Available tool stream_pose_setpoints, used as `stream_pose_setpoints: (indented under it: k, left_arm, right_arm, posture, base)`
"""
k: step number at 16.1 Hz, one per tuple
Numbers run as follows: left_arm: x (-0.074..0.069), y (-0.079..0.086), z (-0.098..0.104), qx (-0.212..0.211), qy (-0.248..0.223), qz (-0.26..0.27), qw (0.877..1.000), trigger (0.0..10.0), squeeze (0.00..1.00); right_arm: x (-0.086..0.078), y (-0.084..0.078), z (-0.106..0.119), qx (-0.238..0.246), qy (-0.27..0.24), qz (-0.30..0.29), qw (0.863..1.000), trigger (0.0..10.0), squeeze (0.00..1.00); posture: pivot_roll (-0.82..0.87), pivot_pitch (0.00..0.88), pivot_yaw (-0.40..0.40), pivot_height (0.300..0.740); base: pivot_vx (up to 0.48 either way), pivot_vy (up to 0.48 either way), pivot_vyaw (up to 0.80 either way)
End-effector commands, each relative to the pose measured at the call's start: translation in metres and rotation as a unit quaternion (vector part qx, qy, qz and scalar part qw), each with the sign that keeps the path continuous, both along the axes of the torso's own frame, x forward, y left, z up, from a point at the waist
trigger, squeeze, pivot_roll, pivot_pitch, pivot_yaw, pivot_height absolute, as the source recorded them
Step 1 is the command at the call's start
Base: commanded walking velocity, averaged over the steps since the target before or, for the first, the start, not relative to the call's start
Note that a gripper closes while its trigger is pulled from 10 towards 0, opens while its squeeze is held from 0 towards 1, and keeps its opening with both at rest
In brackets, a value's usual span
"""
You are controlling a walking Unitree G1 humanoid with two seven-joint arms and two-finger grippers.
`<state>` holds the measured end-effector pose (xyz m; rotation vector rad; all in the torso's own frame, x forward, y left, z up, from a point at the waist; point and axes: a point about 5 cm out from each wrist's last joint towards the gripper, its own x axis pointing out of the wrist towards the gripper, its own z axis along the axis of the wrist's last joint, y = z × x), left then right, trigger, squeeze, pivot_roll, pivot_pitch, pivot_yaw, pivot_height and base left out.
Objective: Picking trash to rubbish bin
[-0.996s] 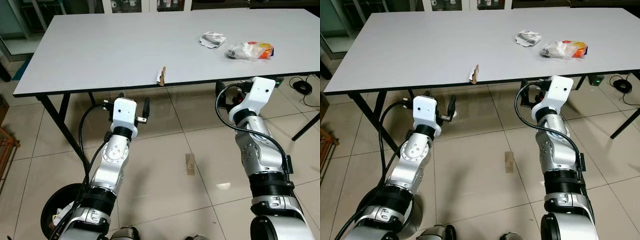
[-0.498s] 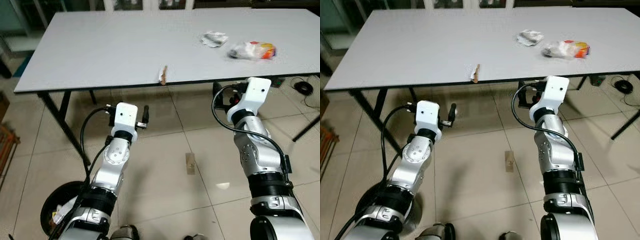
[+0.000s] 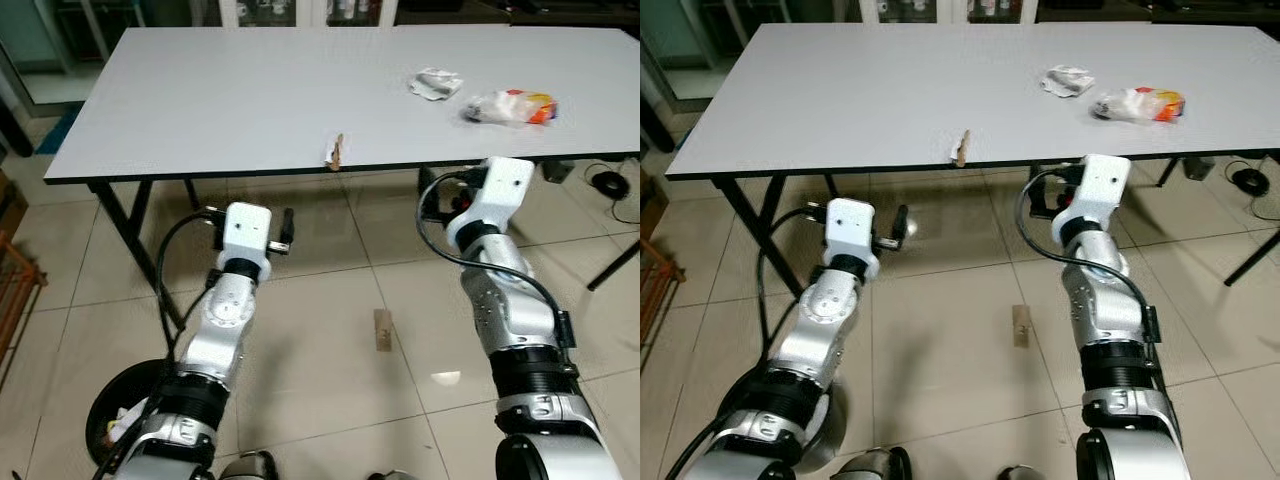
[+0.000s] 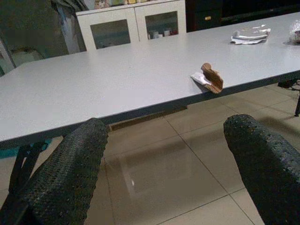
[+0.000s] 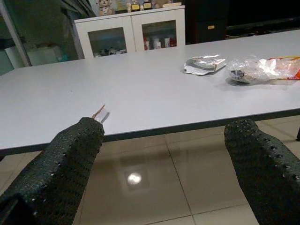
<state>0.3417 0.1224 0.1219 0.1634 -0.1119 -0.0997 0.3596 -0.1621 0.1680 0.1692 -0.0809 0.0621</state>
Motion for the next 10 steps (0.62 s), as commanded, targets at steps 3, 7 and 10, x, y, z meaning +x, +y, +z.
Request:
stream_pose_setpoints:
  k: [3, 7, 10]
  left_arm:
    - [0.0012, -0.0033, 0.0055, -0.007, -0.009, 0.002, 1.0, 10.0, 0.0]
    - [0.0016, -0.0017, 0.006, -0.008, -0.01, 0.008, 1.0, 10.0, 0.0]
    - [0.0015, 0.0001, 0.0054, -0.008, -0.008, 0.012, 1.0, 10.0, 0.0]
  right_arm:
    - [-0.0028, -0.0034, 0.0008, -0.013, -0.002, 0.001, 1.0, 10.0, 0.0]
    - [-0.0033, -0.002, -0.0009, -0.013, 0.002, 0.004, 1.0, 10.0, 0.0]
    - [-0.0041, -0.0012, -0.002, -0.017, 0.005, 0.008, 1.0, 10.0, 0.0]
  posture:
    - [-0.04, 0.07, -0.012, 0.74]
    - [-0.04, 0.07, -0.013, 0.74]
    - [-0.04, 0.07, -0.013, 0.74]
  base:
    - [0.0, -0.361, 0.0]
    - [0.122, -0.394, 0.51]
    - [0.242, -0.406, 0.0]
